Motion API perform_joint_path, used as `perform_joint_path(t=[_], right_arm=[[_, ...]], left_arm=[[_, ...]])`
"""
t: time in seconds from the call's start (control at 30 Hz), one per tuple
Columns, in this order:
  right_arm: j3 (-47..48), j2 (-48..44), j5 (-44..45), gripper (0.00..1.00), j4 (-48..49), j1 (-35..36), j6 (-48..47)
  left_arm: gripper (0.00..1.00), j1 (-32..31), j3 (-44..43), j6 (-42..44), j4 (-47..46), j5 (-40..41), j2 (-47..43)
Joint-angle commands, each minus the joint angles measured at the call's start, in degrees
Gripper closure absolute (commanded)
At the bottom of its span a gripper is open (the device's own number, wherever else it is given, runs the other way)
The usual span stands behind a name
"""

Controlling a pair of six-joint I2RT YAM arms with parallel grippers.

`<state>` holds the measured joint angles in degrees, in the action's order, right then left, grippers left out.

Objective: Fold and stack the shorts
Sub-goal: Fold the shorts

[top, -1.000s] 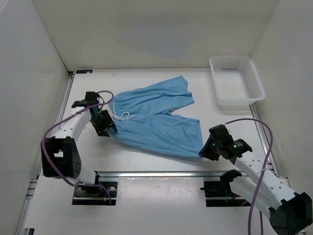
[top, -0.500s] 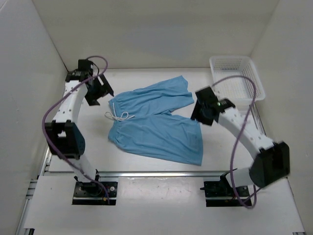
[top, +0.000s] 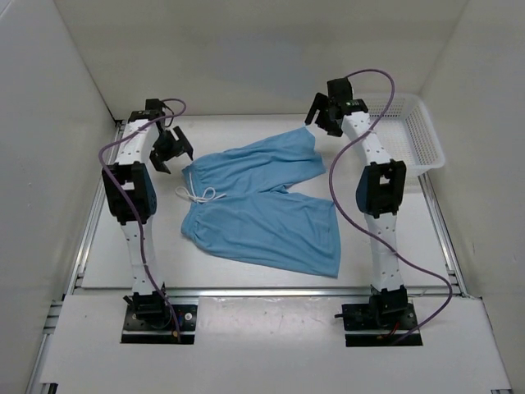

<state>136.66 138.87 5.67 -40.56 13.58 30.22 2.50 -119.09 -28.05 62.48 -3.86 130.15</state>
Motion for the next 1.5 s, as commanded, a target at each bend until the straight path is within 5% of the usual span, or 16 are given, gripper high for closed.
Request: perform_joint_path(t=[0.0, 0.4, 0.53, 0.57, 0.63, 0.8, 0.87, 1.13, 1.47], right_arm=[[11.59, 8.5, -9.18, 0.11, 1.26, -0.93, -0.25], [15.57, 20.73, -14.37, 0.16, 7.59, -1.46, 2.83], [15.57, 21.36, -15.78, 0.35, 8.12, -1.46, 2.83], [15.57, 21.36, -15.78, 0.4, 8.12, -1.46, 2.83], [15.57, 21.36, -16.3, 0.54, 8.12, -1.46, 2.3], [15.57, 20.31, -16.31, 0.81, 8.12, -1.46, 1.07], [14.17, 19.26, -16.31, 1.0, 8.12, -1.46, 1.07], [6.61, 6.87, -8.32, 1.0, 10.06, -1.46, -0.06], [-6.14, -7.02, -4.53, 1.0, 10.58, -1.46, -3.84]], left_arm=[[0.0, -0.65, -4.22, 0.81, 0.36, -1.24, 1.06], [0.05, -0.13, -9.23, 1.86, -1.74, -5.28, 10.74], [0.55, -0.13, -10.46, 1.86, -2.45, -9.84, 13.37], [0.75, -0.13, -11.86, 1.86, -2.45, -10.64, 14.34], [0.88, -0.13, -12.74, 1.86, -2.45, -11.96, 15.13], [0.9, -0.13, -14.59, 2.38, -2.45, -11.96, 14.61], [0.9, -0.13, -16.0, 2.39, -2.45, -11.96, 13.12], [0.9, 0.4, -23.98, 2.92, -0.16, -10.91, 8.81], [0.9, 0.4, -21.19, 4.5, 1.15, -11.6, 3.28]])
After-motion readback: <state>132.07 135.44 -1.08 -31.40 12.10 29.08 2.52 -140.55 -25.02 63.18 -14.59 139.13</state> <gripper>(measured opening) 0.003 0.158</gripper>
